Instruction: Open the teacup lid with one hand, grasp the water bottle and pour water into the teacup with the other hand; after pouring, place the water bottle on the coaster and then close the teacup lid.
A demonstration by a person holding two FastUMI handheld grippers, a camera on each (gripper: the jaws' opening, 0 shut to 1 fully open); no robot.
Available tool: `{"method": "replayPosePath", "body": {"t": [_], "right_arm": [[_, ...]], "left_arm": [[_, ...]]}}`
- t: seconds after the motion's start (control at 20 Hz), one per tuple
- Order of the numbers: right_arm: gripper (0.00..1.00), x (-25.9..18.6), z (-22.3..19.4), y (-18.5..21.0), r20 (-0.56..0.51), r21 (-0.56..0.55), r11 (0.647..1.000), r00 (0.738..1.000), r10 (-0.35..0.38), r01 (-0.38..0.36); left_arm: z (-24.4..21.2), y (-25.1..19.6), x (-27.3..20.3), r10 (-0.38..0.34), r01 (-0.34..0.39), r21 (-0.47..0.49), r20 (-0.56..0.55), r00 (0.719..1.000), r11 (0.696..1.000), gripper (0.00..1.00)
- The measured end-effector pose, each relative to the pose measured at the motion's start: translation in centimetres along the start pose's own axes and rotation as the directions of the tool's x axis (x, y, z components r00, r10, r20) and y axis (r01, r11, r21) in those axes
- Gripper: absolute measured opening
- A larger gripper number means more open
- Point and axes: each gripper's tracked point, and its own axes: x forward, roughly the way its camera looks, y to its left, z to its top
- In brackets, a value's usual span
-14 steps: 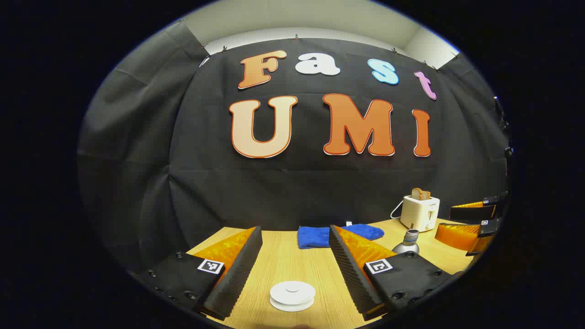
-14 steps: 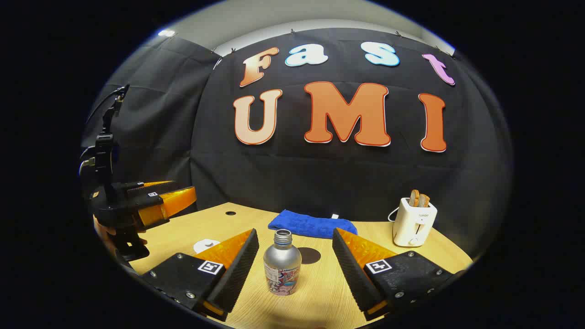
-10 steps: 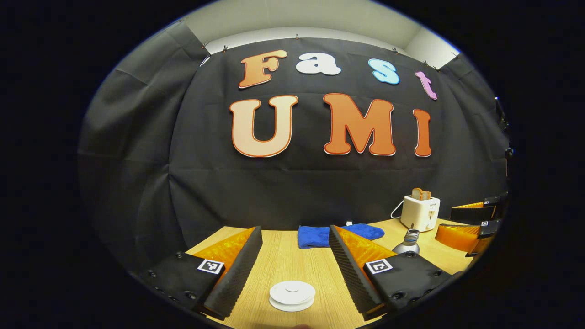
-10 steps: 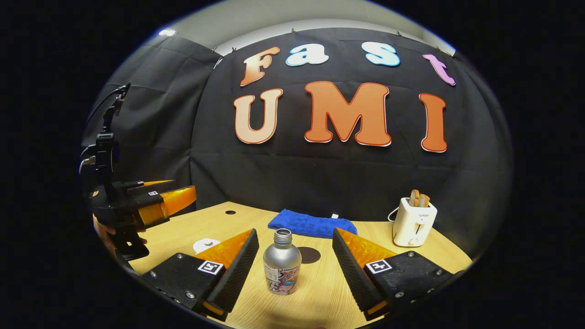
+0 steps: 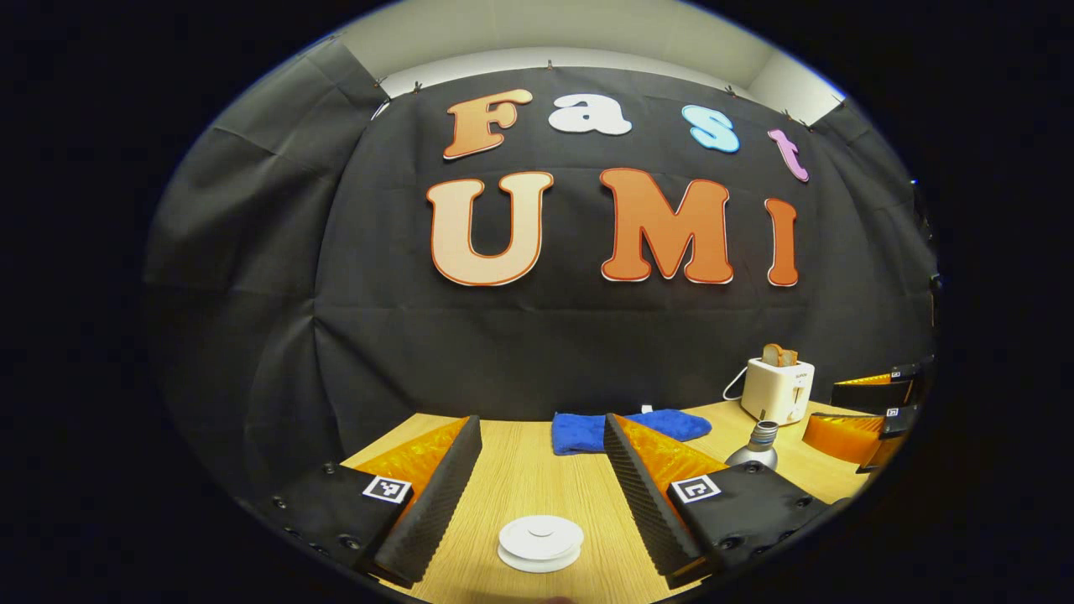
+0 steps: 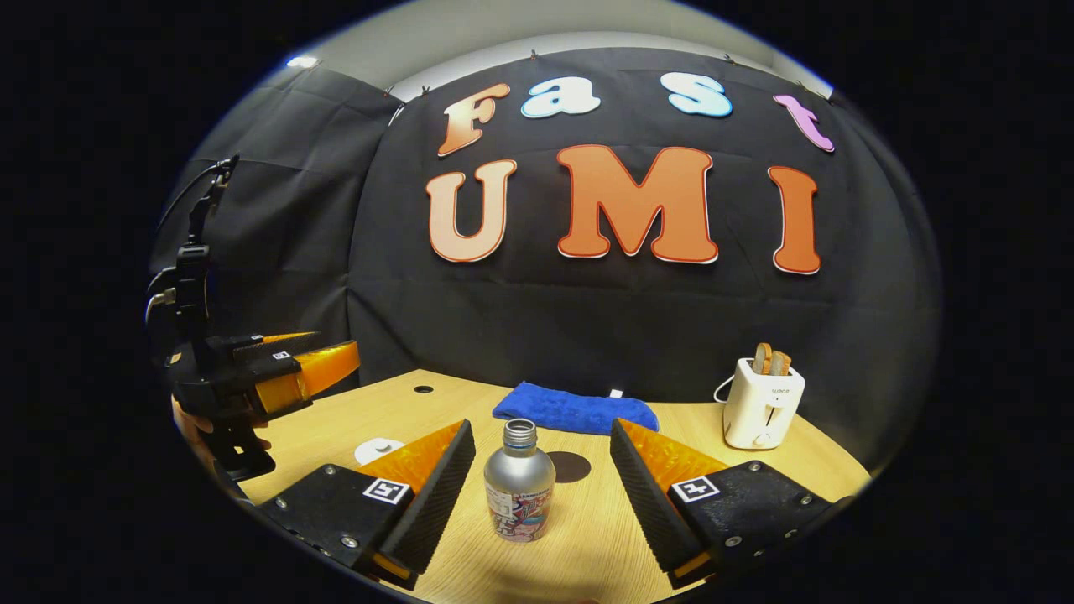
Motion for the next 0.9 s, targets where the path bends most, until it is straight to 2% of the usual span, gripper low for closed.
{"method": "replayPosePath", "body": {"t": [0.15, 0.2, 0.3, 0.4, 0.45, 0.55, 0.6, 0.8, 0.9], "right_arm": [[0.98, 0.1, 0.0, 0.1, 0.002, -0.007, 1.000, 1.000, 0.002, -0.002], [0.98, 0.1, -0.2, 0.2, -0.001, -0.008, 1.000, 1.000, 0.002, -0.002], [0.98, 0.3, -0.5, 0.3, -0.007, -0.009, 1.000, 1.000, 0.005, -0.005], [0.98, 0.3, -0.8, 0.5, -0.012, -0.008, 1.000, 1.000, 0.007, -0.007], [0.98, 0.5, -0.9, 0.6, -0.016, -0.008, 1.000, 1.000, 0.009, -0.009], [0.98, 0.7, -1.4, 0.7, -0.025, -0.009, 1.000, 1.000, 0.013, -0.013], [0.98, 0.8, -1.6, 0.9, -0.031, -0.010, 1.000, 0.999, 0.015, -0.015], [0.98, 1.4, -2.7, 1.6, -0.057, -0.015, 0.999, 0.998, 0.027, -0.028], [0.98, 1.7, -3.4, 2.0, -0.073, -0.017, 0.999, 0.997, 0.034, -0.035]], "left_arm": [[-0.1, 0.2, 0.0, 0.008, -0.008, 0.006, -0.007, 1.000, 1.000, 0.97], [-0.2, 0.1, 0.1, 0.007, -0.007, 0.005, -0.007, 1.000, 1.000, 0.94], [-0.5, 0.0, 0.1, 0.001, -0.001, 0.005, -0.015, 1.000, 1.000, 0.97], [-0.8, 0.0, 0.2, -0.005, 0.005, 0.002, -0.026, 1.000, 1.000, 0.94], [-1.2, 0.0, 0.4, -0.006, 0.006, 0.000, -0.033, 0.999, 1.000, 0.97], [-1.8, 0.1, 0.4, -0.011, 0.011, -0.001, -0.053, 0.999, 1.000, 0.97], [-2.2, 0.0, 0.5, -0.016, 0.016, -0.003, -0.063, 0.998, 1.000, 0.94], [-3.6, 0.0, 0.8, -0.031, 0.031, 0.002, -0.096, 0.995, 1.000, 0.94], [-4.5, -0.2, 1.0, -0.040, 0.041, 0.007, -0.114, 0.993, 0.999, 0.97]]}}
